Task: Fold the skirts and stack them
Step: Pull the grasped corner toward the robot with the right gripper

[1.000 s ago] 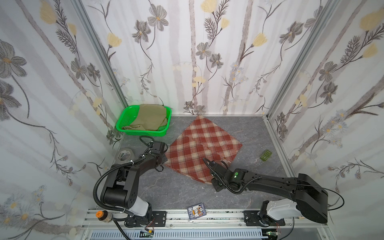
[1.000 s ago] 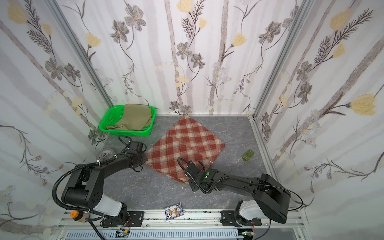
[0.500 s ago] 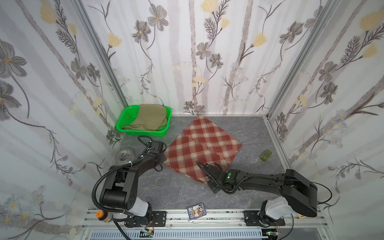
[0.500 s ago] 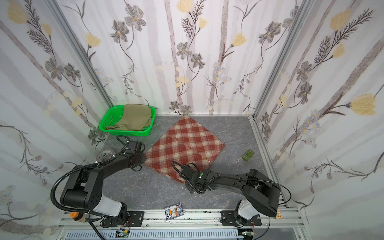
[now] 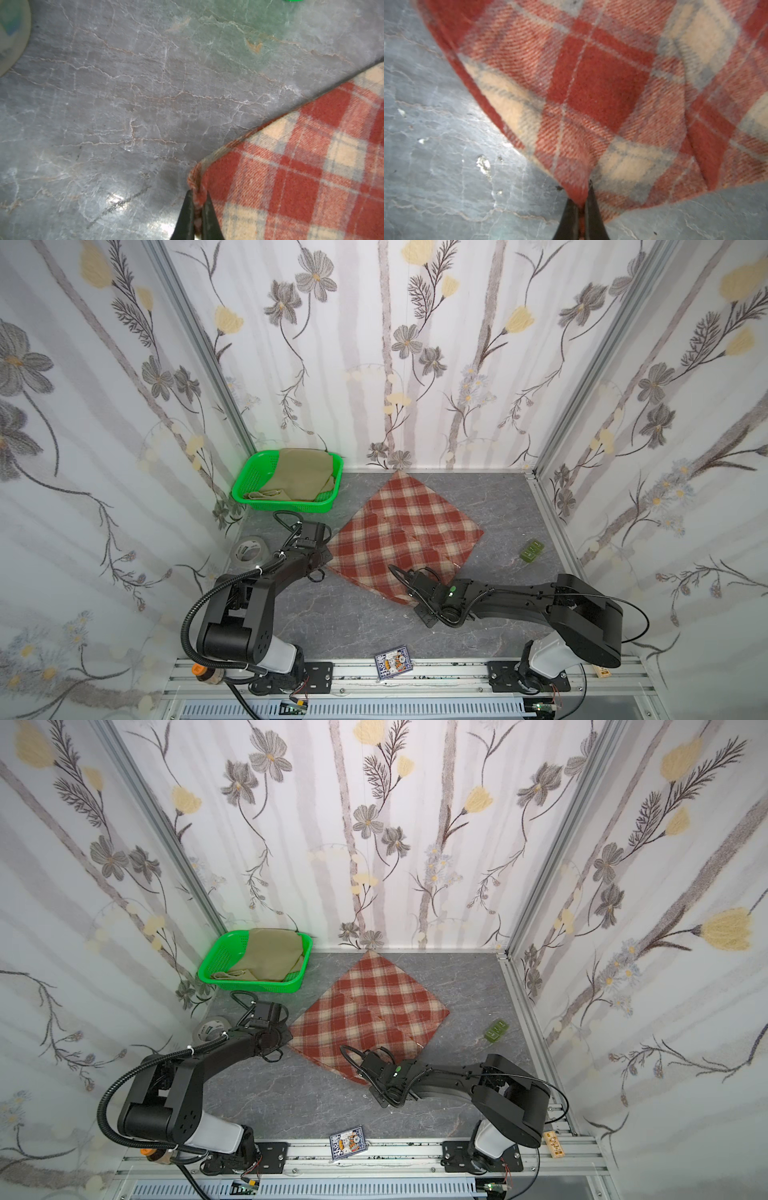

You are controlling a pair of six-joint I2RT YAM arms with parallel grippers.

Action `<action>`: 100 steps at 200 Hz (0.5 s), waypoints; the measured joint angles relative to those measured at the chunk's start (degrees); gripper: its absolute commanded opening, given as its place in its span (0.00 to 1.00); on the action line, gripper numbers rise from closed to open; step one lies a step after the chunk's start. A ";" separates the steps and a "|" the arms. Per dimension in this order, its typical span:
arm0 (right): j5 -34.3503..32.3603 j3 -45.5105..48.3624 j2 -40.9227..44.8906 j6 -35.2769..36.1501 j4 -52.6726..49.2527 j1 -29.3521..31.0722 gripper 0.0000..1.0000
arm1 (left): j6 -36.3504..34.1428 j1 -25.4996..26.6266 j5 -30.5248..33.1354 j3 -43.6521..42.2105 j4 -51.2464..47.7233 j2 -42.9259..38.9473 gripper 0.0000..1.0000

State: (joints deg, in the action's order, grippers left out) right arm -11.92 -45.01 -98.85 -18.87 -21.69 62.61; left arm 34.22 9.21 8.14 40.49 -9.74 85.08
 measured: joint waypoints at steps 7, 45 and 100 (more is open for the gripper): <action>0.13 -0.07 0.20 0.00 -0.15 -0.02 0.00 | 0.00 -0.07 -0.17 0.00 0.00 -0.57 0.00; 2.95 -2.01 4.96 -0.48 -2.12 0.00 0.00 | 0.31 -0.55 -0.50 1.64 -1.62 -5.38 0.00; 9.86 -3.26 16.63 -0.50 -1.49 0.59 0.00 | 0.48 -0.87 0.98 7.76 -5.55 -12.76 0.00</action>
State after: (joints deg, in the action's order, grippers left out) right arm -2.07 -48.27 -82.21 -19.38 -23.18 63.20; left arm 34.70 8.34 9.13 48.25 -15.29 72.31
